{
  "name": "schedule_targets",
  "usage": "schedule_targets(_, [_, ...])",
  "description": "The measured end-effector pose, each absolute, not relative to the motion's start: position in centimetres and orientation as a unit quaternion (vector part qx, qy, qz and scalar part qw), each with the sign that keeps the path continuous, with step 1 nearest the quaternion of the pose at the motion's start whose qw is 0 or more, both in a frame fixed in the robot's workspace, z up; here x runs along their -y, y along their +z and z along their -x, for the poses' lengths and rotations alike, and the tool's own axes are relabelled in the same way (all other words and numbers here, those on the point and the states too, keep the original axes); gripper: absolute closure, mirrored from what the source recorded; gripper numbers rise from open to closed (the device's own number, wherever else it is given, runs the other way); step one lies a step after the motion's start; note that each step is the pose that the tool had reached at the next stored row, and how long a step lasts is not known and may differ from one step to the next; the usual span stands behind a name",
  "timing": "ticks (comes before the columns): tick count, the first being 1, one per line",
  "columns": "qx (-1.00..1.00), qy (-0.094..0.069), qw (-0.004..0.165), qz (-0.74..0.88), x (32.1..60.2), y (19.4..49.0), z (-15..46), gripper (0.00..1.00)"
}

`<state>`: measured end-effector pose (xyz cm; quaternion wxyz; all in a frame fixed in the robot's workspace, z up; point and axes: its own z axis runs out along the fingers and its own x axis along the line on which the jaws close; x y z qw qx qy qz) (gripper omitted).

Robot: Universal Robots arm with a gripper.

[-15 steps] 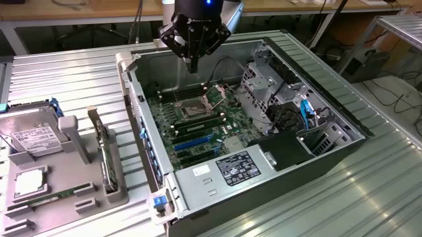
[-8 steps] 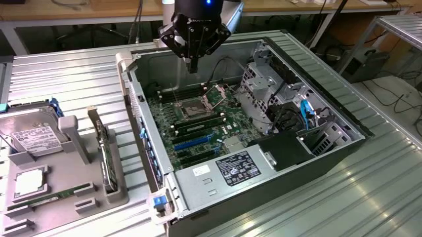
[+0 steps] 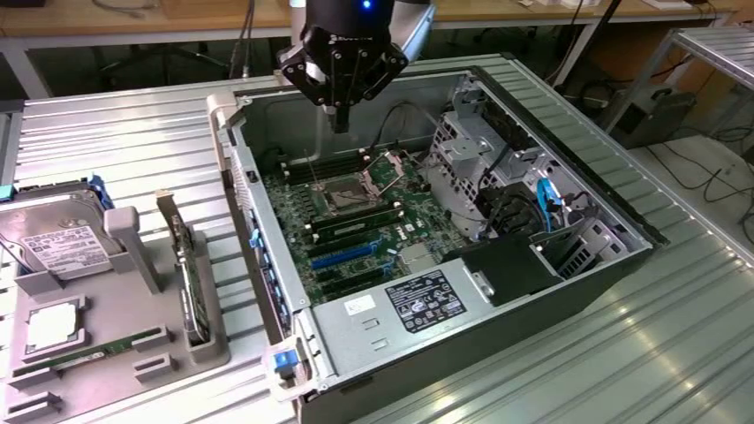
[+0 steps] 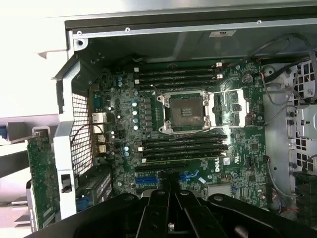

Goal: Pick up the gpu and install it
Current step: 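Reach for the gpu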

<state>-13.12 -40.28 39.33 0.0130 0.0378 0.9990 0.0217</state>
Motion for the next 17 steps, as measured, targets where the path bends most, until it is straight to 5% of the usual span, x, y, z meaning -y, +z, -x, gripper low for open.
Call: schedule_targets(17, [-0.999,0.022,0.013,-0.038,43.1,39.3,20.2,0.89])
